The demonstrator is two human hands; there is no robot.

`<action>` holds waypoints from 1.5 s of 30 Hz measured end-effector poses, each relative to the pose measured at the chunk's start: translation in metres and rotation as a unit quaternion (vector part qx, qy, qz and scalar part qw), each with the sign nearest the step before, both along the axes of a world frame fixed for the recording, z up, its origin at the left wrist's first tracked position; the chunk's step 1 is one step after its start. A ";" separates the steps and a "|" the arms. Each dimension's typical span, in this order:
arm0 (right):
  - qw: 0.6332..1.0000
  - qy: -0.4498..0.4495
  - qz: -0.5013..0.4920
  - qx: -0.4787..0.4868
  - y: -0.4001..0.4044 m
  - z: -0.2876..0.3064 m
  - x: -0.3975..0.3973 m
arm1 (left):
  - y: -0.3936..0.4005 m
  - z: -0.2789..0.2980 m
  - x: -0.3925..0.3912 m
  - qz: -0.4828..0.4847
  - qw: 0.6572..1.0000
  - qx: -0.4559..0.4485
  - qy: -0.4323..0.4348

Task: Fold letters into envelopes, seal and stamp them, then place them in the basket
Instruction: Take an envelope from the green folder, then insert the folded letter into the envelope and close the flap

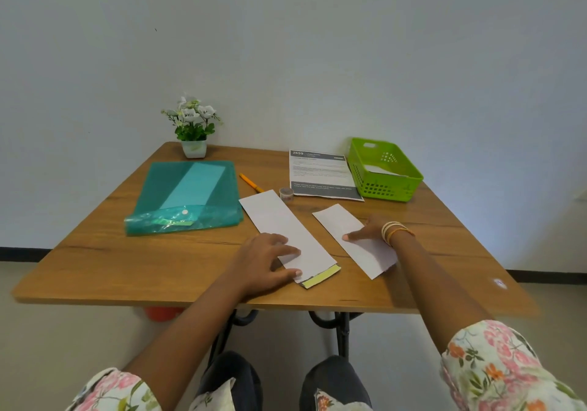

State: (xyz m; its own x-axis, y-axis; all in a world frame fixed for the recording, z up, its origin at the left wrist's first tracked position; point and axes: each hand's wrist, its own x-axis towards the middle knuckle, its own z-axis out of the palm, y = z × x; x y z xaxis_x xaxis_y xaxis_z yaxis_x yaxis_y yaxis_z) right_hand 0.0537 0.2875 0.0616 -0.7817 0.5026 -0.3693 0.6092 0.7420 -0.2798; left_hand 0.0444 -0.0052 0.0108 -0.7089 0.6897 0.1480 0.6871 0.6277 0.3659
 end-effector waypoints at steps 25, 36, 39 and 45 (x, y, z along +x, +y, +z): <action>0.951 0.264 -0.001 -0.161 -0.014 0.008 0.040 | 0.035 0.005 -0.016 0.066 0.993 -0.092 0.026; 0.967 0.128 0.000 -0.219 -0.015 0.000 0.060 | 0.036 0.001 -0.007 0.060 0.991 0.113 0.040; 0.969 0.109 -0.001 -0.222 -0.024 0.003 0.067 | 0.037 0.001 -0.006 0.073 0.986 0.133 0.063; 0.961 0.128 0.014 -0.244 -0.045 0.022 0.084 | 0.038 -0.005 -0.012 0.108 0.982 0.129 0.082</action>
State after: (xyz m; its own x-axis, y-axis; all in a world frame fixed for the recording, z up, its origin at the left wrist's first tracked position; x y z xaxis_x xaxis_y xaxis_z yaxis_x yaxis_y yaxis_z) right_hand 0.1373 0.2423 0.0835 -0.8891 0.2967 -0.3485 0.4555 0.4997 -0.7367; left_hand 0.0323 0.0324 0.0060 -0.7870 0.4498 0.4223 0.6106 0.6659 0.4286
